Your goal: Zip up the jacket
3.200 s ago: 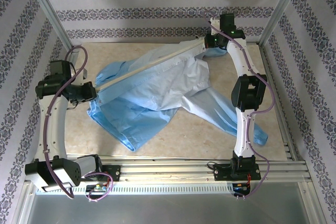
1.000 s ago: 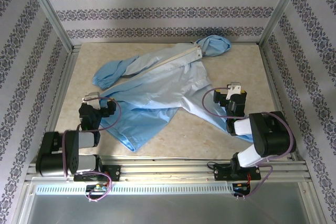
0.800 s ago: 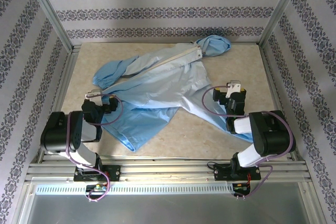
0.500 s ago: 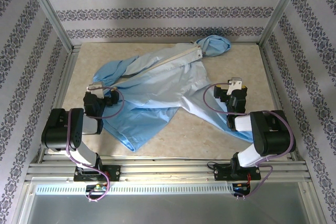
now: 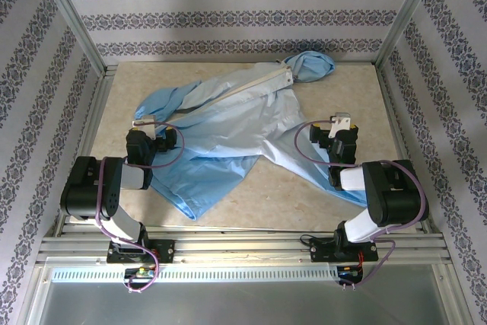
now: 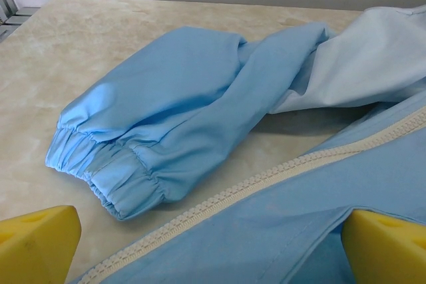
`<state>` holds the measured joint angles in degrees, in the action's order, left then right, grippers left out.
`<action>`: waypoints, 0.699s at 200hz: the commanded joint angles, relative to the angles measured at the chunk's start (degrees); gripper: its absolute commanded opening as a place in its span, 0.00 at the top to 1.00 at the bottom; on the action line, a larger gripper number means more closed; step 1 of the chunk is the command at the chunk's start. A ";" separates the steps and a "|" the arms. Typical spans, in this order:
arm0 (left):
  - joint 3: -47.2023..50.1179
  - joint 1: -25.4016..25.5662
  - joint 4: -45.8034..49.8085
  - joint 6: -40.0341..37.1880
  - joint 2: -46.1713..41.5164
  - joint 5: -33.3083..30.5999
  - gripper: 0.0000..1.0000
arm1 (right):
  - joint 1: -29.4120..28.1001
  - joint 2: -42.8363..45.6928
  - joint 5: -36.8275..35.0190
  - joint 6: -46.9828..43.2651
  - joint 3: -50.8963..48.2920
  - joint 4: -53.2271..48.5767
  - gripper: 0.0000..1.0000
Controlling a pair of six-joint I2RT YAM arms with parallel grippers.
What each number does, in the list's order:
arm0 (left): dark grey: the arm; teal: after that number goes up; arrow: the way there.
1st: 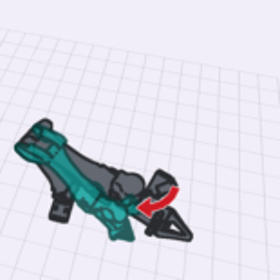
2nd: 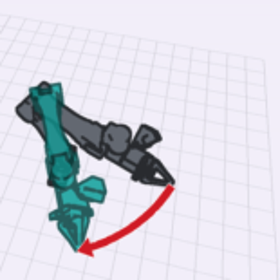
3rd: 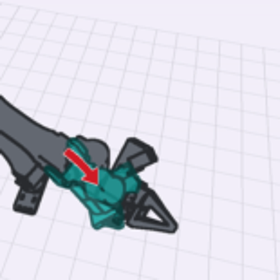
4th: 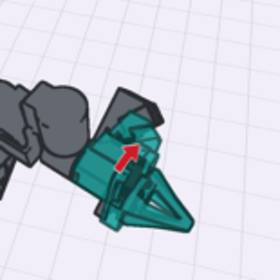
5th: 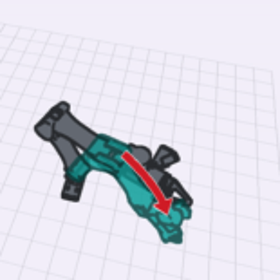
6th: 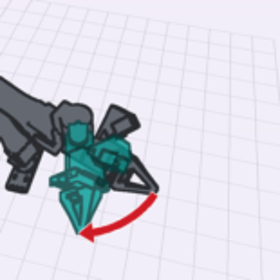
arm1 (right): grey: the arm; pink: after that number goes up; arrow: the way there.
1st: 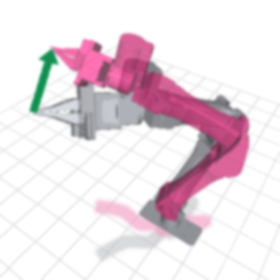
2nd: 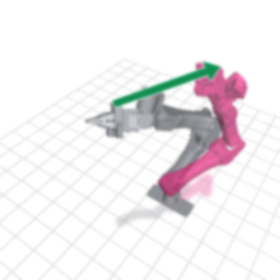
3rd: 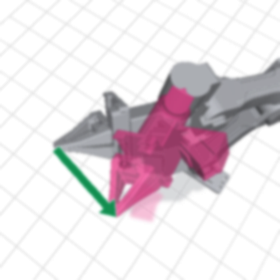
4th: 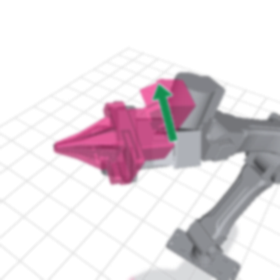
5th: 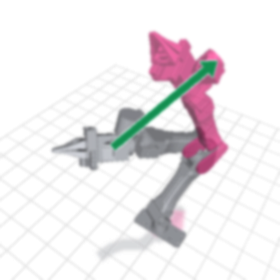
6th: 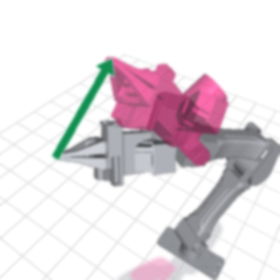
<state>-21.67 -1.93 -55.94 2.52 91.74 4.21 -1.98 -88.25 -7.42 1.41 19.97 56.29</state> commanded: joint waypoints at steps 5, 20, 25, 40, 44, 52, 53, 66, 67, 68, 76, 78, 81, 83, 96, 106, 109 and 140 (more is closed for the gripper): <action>-0.04 0.20 1.06 -1.29 -0.76 -0.43 0.00 | 0.31 0.09 0.94 0.92 0.69 0.57 0.02; -0.04 0.18 1.01 -1.29 -0.78 -0.38 0.00 | 0.31 0.09 0.95 0.89 0.75 0.50 0.02; -0.04 0.18 1.06 -1.29 -0.78 -0.43 0.00 | 0.26 0.07 0.99 0.88 0.76 0.49 0.02; -0.04 0.18 1.01 -1.25 -0.77 -0.34 0.00 | 0.31 0.08 0.99 0.90 0.78 0.48 0.02; -0.04 0.18 1.02 -1.29 -0.72 -0.31 0.00 | 0.30 0.09 1.00 0.96 0.78 0.48 0.02; -0.04 0.18 1.02 -1.29 -0.71 -0.34 0.00 | 0.31 0.05 1.00 0.93 0.77 0.48 0.02; -0.08 0.18 1.06 -1.29 -0.74 -0.34 0.00 | 0.31 0.03 1.00 0.95 0.77 0.44 0.02; -0.04 0.18 1.08 -1.30 -0.76 -0.25 0.00 | 0.31 0.09 1.00 0.89 0.78 0.48 0.02; -0.04 0.18 1.04 -1.30 -0.77 -0.25 0.00 | 0.31 0.05 1.00 0.88 0.78 0.48 0.02; -0.04 0.13 1.03 -1.30 -0.77 -0.25 0.00 | 0.31 0.03 1.05 0.92 0.78 0.48 0.02; -0.04 0.18 1.02 -1.34 -0.71 -0.25 0.00 | 0.31 0.09 1.00 0.89 0.78 0.48 0.02; -0.04 0.18 1.04 -1.37 -0.74 -0.25 0.00 | 0.31 0.09 1.00 0.90 0.73 0.48 0.02; -0.04 0.18 1.01 -1.37 -0.69 -0.25 0.00 | 0.31 0.07 0.95 0.88 0.73 0.48 0.02; -0.04 0.18 1.06 -1.31 -0.75 -0.25 0.00 | 0.31 0.09 0.97 0.90 0.76 0.48 0.02; -0.13 0.18 1.10 -1.38 -0.69 -0.23 0.00 | 0.31 0.09 1.00 0.94 0.77 0.48 0.02; -0.13 0.18 1.11 -1.37 -0.70 -0.17 0.00 | 0.31 0.09 1.00 0.90 0.78 0.48 0.02; -0.13 0.18 1.10 -1.38 -0.71 -0.19 0.00 | 0.31 0.09 1.00 0.91 0.78 0.48 0.02; -0.37 0.18 1.57 -1.84 -0.69 1.10 0.00 | 0.31 0.09 1.00 0.92 0.78 0.48 0.02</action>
<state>-21.67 -1.93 -55.83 2.07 91.74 4.23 -1.98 -88.25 -7.42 1.41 19.97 56.05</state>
